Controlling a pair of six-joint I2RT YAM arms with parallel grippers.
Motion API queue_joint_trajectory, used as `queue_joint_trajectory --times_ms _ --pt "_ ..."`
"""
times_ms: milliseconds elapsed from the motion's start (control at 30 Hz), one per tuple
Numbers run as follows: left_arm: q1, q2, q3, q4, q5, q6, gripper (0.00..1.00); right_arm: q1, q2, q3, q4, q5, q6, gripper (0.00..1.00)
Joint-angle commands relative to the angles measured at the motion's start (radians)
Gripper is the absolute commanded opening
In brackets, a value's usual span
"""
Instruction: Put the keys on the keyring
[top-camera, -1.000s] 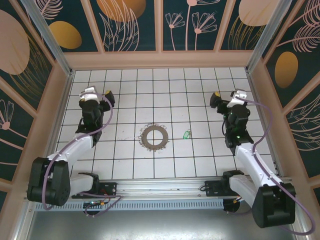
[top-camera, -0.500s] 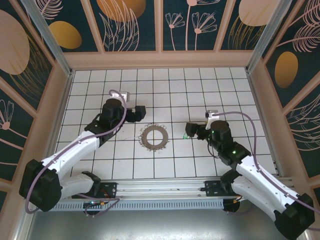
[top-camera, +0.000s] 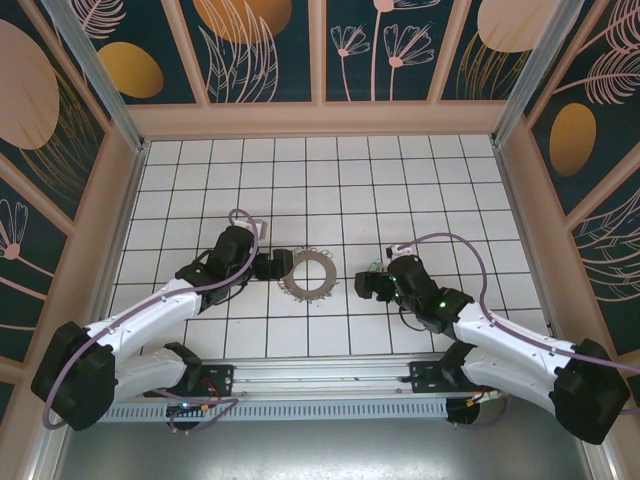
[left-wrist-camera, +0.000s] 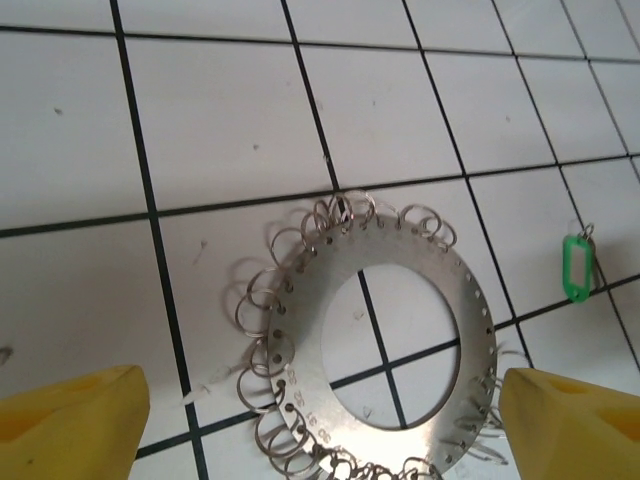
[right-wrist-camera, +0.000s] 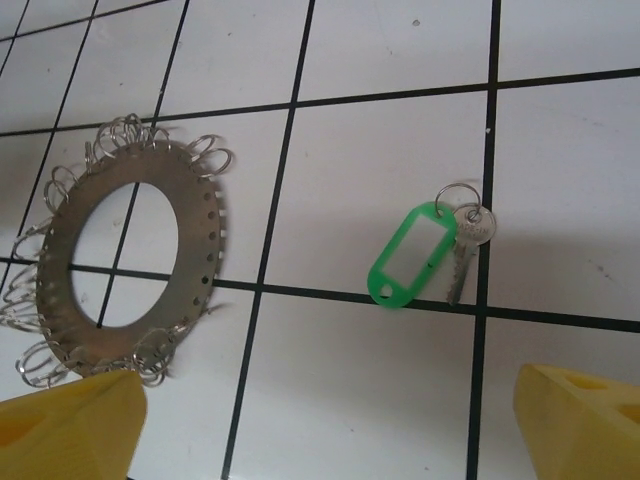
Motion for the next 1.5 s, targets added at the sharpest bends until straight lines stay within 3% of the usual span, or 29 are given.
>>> queue_joint_trajectory --times_ms 0,267,600,867,1133,1467 --pt "-0.018 0.024 -0.01 0.016 0.032 -0.021 0.84 0.009 0.004 -0.011 0.078 -0.01 0.044 0.9" --pt "-0.1 0.024 0.0 -0.063 0.009 0.041 0.72 0.025 -0.055 -0.088 0.153 -0.121 0.072 0.8" --pt "-0.1 0.016 -0.083 0.029 0.054 -0.046 0.68 0.196 0.188 0.117 0.084 -0.086 -0.064 0.66" --pt "-0.125 -0.098 -0.091 -0.06 0.112 -0.02 0.55 0.203 0.251 0.088 0.177 -0.113 -0.037 0.59" --pt "-0.153 -0.011 -0.094 -0.033 0.076 -0.027 0.43 0.203 0.198 0.062 0.172 -0.067 -0.031 0.61" --pt "-0.236 0.067 -0.073 -0.02 -0.015 -0.052 0.39 0.201 0.096 0.004 0.158 -0.024 -0.029 0.62"
